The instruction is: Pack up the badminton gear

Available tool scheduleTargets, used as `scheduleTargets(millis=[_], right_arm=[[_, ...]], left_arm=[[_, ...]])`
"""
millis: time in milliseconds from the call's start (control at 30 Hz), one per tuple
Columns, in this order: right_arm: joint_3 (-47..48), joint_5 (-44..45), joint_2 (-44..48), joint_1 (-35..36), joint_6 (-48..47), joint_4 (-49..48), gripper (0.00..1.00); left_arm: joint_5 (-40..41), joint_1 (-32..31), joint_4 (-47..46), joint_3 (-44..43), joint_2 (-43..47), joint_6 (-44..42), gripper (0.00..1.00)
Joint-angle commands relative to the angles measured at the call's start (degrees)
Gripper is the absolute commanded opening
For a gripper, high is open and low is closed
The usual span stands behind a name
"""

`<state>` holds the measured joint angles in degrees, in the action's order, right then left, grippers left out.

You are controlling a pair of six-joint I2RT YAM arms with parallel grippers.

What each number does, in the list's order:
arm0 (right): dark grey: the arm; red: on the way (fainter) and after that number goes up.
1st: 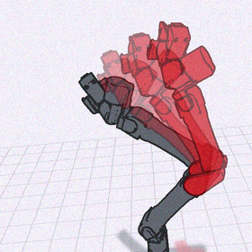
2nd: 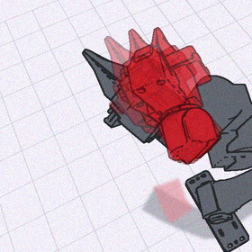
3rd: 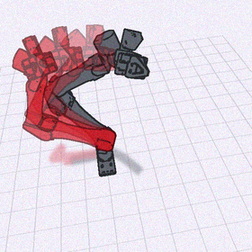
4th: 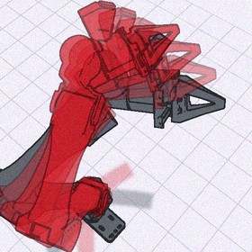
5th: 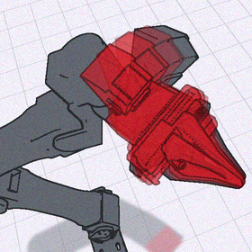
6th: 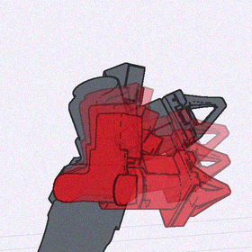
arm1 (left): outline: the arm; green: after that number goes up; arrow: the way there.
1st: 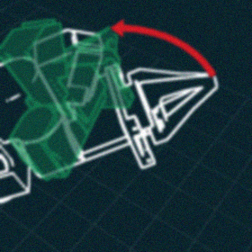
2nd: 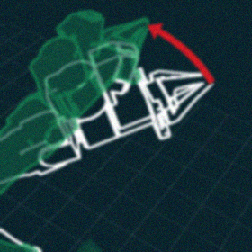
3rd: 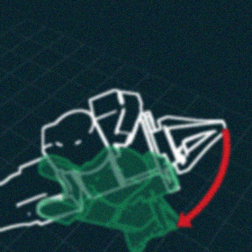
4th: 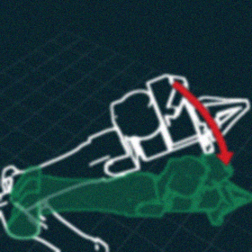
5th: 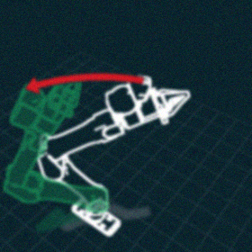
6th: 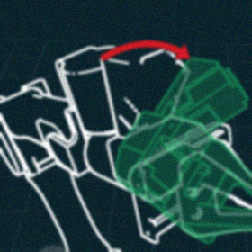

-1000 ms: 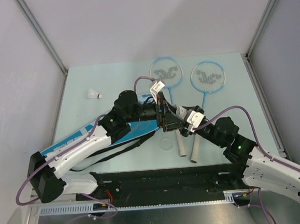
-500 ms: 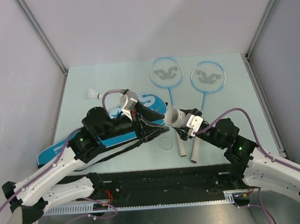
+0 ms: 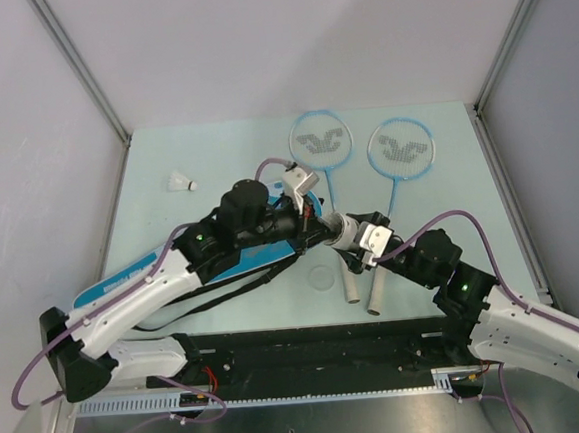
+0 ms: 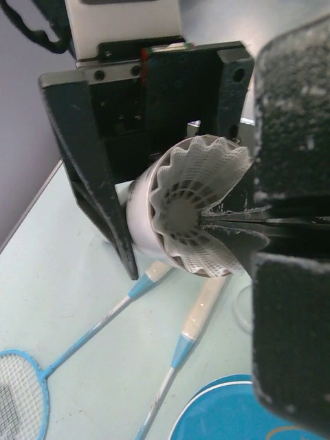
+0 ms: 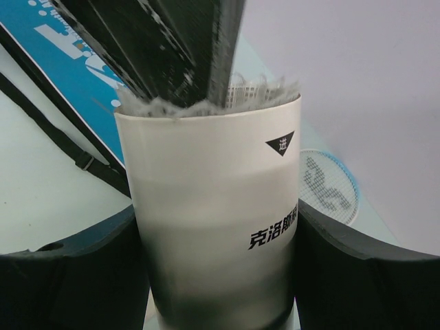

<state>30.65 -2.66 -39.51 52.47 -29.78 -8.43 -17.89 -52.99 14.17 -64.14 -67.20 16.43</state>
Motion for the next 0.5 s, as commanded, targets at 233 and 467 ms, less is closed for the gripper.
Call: scheduleTargets(millis=[233, 467], right_arm=[[-0.1, -1.7, -0.7, 0.5, 3.3, -5.0, 0.25], [-0.1, -0.1, -0.7, 0.5, 1.9, -1.9, 0.25]], left_arm=[[2.5, -5.7, 0.8, -11.1, -11.1, -1.8, 0.00], [3.1, -1.3, 1.7, -4.3, 3.5, -3.4, 0.43]])
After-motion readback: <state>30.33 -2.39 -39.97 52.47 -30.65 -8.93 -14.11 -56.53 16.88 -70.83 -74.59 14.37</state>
